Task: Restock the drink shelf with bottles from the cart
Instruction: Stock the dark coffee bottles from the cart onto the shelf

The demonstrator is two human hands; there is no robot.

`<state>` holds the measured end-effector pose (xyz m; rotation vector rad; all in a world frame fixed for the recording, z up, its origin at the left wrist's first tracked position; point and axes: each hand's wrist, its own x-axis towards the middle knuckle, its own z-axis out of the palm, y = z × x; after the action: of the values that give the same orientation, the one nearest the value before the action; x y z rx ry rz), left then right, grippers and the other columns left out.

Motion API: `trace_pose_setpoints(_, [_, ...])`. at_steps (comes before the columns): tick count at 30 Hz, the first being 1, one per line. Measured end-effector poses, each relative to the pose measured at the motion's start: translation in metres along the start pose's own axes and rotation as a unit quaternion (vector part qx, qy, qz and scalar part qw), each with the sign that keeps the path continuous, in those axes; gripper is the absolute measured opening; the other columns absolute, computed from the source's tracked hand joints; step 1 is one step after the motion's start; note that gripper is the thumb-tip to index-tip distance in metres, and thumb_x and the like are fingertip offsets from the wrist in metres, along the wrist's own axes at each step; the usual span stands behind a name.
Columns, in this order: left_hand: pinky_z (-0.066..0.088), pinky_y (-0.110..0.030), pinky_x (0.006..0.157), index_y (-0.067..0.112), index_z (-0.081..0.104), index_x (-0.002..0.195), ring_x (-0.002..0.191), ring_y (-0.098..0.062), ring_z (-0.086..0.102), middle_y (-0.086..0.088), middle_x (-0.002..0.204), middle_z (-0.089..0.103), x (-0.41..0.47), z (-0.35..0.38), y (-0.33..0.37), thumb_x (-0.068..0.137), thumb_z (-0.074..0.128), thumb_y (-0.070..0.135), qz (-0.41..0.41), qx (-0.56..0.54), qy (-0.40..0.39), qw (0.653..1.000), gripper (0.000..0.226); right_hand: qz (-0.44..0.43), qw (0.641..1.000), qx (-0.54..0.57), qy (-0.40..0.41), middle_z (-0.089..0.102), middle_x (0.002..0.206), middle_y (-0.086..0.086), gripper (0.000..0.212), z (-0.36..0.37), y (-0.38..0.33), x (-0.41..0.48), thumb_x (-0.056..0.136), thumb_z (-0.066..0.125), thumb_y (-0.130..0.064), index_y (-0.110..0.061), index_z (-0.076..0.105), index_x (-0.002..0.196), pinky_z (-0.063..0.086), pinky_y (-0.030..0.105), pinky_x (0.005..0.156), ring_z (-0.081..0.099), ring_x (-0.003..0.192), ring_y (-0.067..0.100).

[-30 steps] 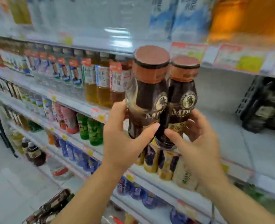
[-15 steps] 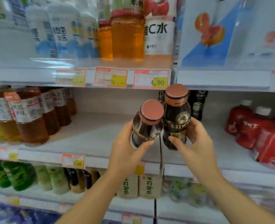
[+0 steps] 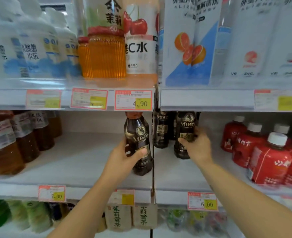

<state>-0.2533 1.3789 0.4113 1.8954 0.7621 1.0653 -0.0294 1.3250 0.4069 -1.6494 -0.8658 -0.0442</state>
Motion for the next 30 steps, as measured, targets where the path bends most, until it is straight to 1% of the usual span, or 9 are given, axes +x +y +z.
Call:
trace_pose_setpoints(4, [0.041,-0.005,0.07,0.043,0.05,0.103,0.101,0.004,0.056,0.019,0.106,0.062,0.008,-0.001,-0.004,0.084,0.067,0.028,-0.021,-0.039,-0.023,0.999,0.029,0.018,1.0,-0.015,0.005,0.064,0.116,0.016,0.06,0.019,0.008,0.024,0.071,0.079,-0.014,-0.003,0.05,0.121,0.043,0.03,0.083,0.06,0.109,0.032])
trace_pose_setpoints(8, [0.043,-0.015,0.081,0.045,0.046,0.107,0.104,0.005,0.056,0.023,0.11,0.06,0.013,0.001,-0.003,0.082,0.069,0.026,-0.008,-0.03,-0.051,0.998,0.039,0.023,0.999,-0.045,-0.002,0.063,0.113,0.021,0.062,0.032,0.011,0.038,0.072,0.079,-0.017,0.001,0.048,0.121,0.038,0.028,0.076,0.059,0.106,0.035])
trace_pose_setpoints(13, [0.039,-0.024,0.093,0.045,0.039,0.112,0.111,-0.002,0.052,0.027,0.109,0.053,0.014,-0.001,-0.001,0.083,0.067,0.029,-0.011,-0.01,-0.063,0.998,0.043,0.07,0.994,-0.049,-0.065,0.062,0.12,0.018,0.062,0.027,0.013,0.04,0.072,0.078,-0.024,-0.002,0.05,0.123,0.047,0.037,0.087,0.058,0.11,0.033])
trace_pose_setpoints(16, [0.04,-0.027,0.096,0.042,0.037,0.118,0.109,-0.003,0.05,0.021,0.112,0.051,0.016,-0.006,0.001,0.084,0.065,0.034,-0.035,0.012,-0.079,0.996,0.044,0.062,0.996,0.002,-0.064,0.061,0.121,0.013,0.057,0.005,0.0,0.021,0.076,0.075,-0.02,-0.004,0.051,0.125,0.047,0.034,0.086,0.059,0.108,0.03])
trace_pose_setpoints(19, [0.047,-0.035,0.096,0.042,0.041,0.116,0.103,-0.009,0.058,0.021,0.107,0.053,0.021,-0.004,0.005,0.083,0.067,0.032,-0.036,0.008,-0.096,0.995,0.043,0.031,0.976,0.059,-0.208,0.058,0.116,0.006,0.066,-0.02,-0.025,-0.014,0.077,0.074,-0.016,-0.01,0.043,0.135,0.043,0.026,0.085,0.057,0.103,0.018])
trace_pose_setpoints(22, [0.05,-0.036,0.093,0.047,0.044,0.105,0.101,-0.011,0.061,0.02,0.106,0.055,0.022,0.016,0.012,0.083,0.069,0.028,-0.008,-0.004,-0.122,0.992,0.038,-0.021,0.945,0.007,-0.327,0.058,0.117,-0.003,0.068,-0.025,-0.037,-0.042,0.073,0.078,-0.023,-0.022,0.043,0.131,0.046,0.02,0.088,0.058,0.102,0.008])
trace_pose_setpoints(26, [0.049,-0.033,0.094,0.04,0.046,0.113,0.104,-0.008,0.06,0.018,0.108,0.058,0.021,0.055,0.021,0.083,0.068,0.028,0.017,-0.016,-0.157,0.987,0.039,-0.053,0.97,-0.006,-0.236,0.056,0.092,-0.02,0.056,-0.024,-0.032,-0.051,0.07,0.079,-0.018,-0.021,0.047,0.116,0.041,-0.001,0.065,0.052,0.083,-0.01])
trace_pose_setpoints(28, [0.05,-0.027,0.092,0.037,0.044,0.12,0.104,-0.004,0.058,0.013,0.112,0.059,0.023,0.067,0.022,0.085,0.065,0.028,0.014,-0.032,-0.172,0.984,0.042,-0.054,0.976,-0.021,-0.209,0.055,0.091,-0.02,0.056,-0.033,-0.024,-0.047,0.069,0.08,-0.021,-0.019,0.05,0.117,0.042,0.001,0.065,0.053,0.083,-0.008])
trace_pose_setpoints(30, [0.048,-0.018,0.084,0.037,0.041,0.125,0.103,-0.003,0.057,0.007,0.118,0.056,0.027,0.074,0.019,0.087,0.062,0.03,0.011,-0.032,-0.176,0.984,0.044,-0.051,0.981,-0.062,-0.177,0.059,0.101,-0.008,0.059,-0.044,-0.011,-0.039,0.066,0.081,-0.029,-0.021,0.052,0.116,0.046,0.014,0.076,0.057,0.092,0.005])
